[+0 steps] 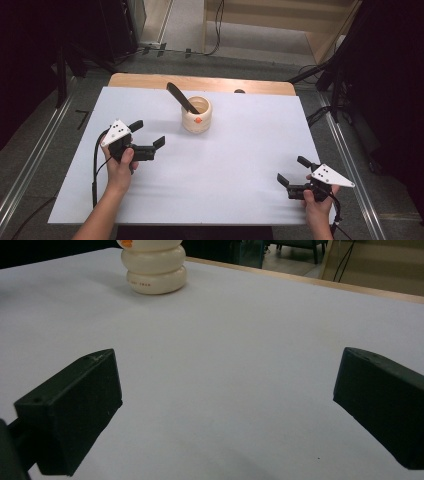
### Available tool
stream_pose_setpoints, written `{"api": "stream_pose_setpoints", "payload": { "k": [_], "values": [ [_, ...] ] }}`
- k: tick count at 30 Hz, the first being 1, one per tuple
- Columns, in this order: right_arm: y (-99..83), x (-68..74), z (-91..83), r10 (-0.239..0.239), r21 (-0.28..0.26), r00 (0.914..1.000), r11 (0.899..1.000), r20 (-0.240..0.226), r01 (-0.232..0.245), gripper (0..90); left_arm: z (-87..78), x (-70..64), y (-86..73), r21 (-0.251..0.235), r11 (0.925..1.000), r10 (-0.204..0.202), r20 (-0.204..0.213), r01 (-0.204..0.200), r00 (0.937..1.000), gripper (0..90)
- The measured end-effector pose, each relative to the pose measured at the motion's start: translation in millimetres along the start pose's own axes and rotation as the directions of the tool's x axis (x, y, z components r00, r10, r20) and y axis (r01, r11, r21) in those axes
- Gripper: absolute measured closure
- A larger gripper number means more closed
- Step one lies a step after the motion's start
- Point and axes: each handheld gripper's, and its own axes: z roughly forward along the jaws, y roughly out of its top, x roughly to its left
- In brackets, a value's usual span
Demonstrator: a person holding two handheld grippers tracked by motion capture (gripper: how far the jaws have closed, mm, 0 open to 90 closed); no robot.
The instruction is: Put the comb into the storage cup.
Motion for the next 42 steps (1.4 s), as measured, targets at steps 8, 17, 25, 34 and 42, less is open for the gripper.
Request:
{"api": "stream_pose_setpoints", "payload": {
  "k": [8, 17, 25, 34, 42],
  "values": [
    [0.0, 0.0, -0.1, 0.002, 0.000, 1.0000, 1.000, 0.003, -0.002, 0.0, -16.9, 3.6, -5.8, 0.001, 1.0000, -0.003, -0.018, 0.003, 0.9998, 0.0],
    [-0.1, 0.1, 0.1, 0.001, 0.000, 1.0000, 1.000, 0.002, -0.001, 0.0, -34.6, 5.2, -13.4, 0.002, 1.0000, 0.001, -0.025, -0.001, 0.9997, 0.0],
    [-0.1, 0.2, 0.0, 0.003, 0.002, 1.0000, 1.000, 0.007, -0.003, 0.0, -47.2, 7.2, -20.1, 0.002, 1.0000, 0.002, -0.038, -0.002, 0.9993, 0.0],
    [-0.2, 0.5, -0.1, 0.005, 0.002, 0.9999, 1.000, 0.009, -0.005, 0.0, -61.2, 9.4, -29.3, 0.007, 1.0000, 0.000, -0.051, 0.000, 0.9987, 0.0],
    [-0.2, 0.6, -0.1, 0.008, 0.003, 0.9999, 1.000, 0.012, -0.008, 0.0, -73.3, 12.4, -37.7, 0.008, 1.0000, -0.004, -0.065, 0.005, 0.9979, 0.0]
  ]
}}
